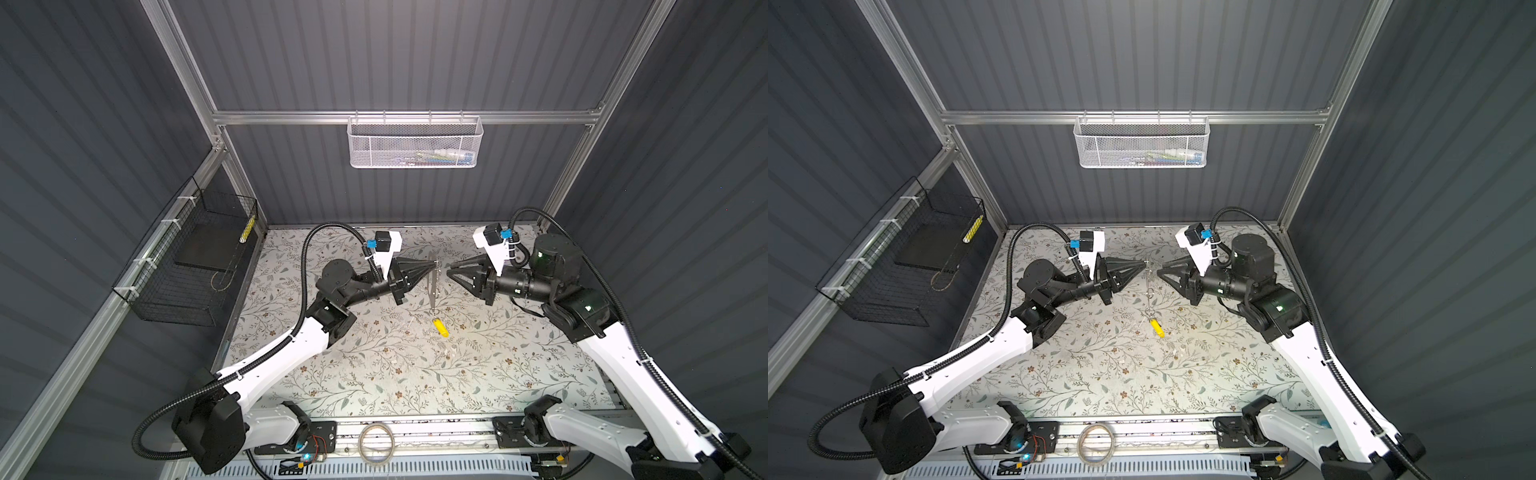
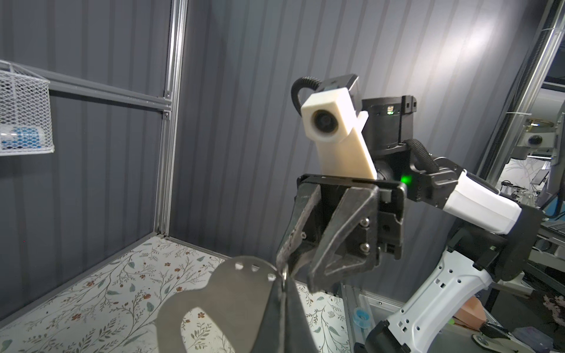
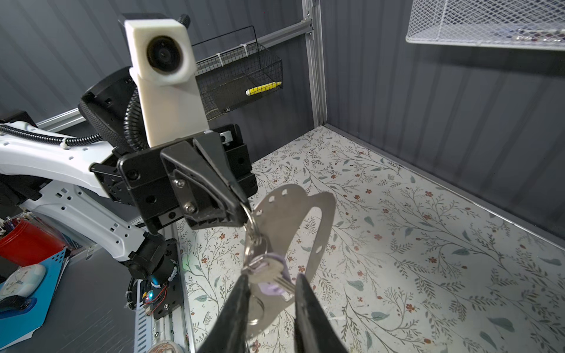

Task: Attach keys to a key ring
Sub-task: Insert the key into the keyring.

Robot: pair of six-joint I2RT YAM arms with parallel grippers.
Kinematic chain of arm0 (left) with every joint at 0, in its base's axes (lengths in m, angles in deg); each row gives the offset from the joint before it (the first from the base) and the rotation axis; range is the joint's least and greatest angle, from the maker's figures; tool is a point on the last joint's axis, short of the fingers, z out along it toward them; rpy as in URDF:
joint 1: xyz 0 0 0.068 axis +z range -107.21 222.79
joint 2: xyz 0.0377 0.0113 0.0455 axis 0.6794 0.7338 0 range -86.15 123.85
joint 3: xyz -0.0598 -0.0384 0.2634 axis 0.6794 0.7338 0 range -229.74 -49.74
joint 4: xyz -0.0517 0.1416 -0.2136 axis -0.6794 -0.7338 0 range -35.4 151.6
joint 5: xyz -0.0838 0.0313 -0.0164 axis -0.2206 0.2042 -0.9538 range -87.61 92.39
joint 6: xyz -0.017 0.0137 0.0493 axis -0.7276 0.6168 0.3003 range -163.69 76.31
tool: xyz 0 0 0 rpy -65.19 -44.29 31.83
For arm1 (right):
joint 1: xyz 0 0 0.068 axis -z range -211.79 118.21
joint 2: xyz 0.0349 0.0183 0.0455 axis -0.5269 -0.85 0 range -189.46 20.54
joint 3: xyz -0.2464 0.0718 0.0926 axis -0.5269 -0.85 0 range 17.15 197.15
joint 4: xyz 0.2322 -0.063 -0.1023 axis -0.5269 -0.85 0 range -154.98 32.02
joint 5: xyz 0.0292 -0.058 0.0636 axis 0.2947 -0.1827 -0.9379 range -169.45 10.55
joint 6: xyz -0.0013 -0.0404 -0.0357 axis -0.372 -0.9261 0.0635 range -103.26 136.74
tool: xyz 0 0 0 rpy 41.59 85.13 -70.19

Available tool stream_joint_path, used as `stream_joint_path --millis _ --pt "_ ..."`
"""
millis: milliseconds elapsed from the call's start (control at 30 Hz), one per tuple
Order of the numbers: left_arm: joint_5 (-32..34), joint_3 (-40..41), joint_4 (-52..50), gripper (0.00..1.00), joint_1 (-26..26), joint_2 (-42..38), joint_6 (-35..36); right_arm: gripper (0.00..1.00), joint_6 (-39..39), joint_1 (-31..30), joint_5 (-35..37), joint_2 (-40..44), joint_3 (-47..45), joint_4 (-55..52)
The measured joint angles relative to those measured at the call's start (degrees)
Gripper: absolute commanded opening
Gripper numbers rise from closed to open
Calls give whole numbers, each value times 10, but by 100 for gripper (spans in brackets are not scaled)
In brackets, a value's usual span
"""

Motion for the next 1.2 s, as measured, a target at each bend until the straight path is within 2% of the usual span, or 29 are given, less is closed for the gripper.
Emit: stream_joint_path --millis 233,533,833,1033,1133,1200 --pt "7 30 82 0 0 11 -35 27 1 -4 6 -7 0 0" --pt "16 40 150 0 0 28 -68 25 14 -38 21 -26 0 21" --pt "18 50 231 0 0 67 -118 19 20 -44 34 -38 0 37" --pt "26 62 264 0 0 72 -130 11 19 -59 34 -41 0 46" --pt "34 70 274 0 0 72 -132 11 12 -71 32 -55 7 43" --pt "37 71 278 0 0 74 -134 15 5 -78 32 -64 8 40"
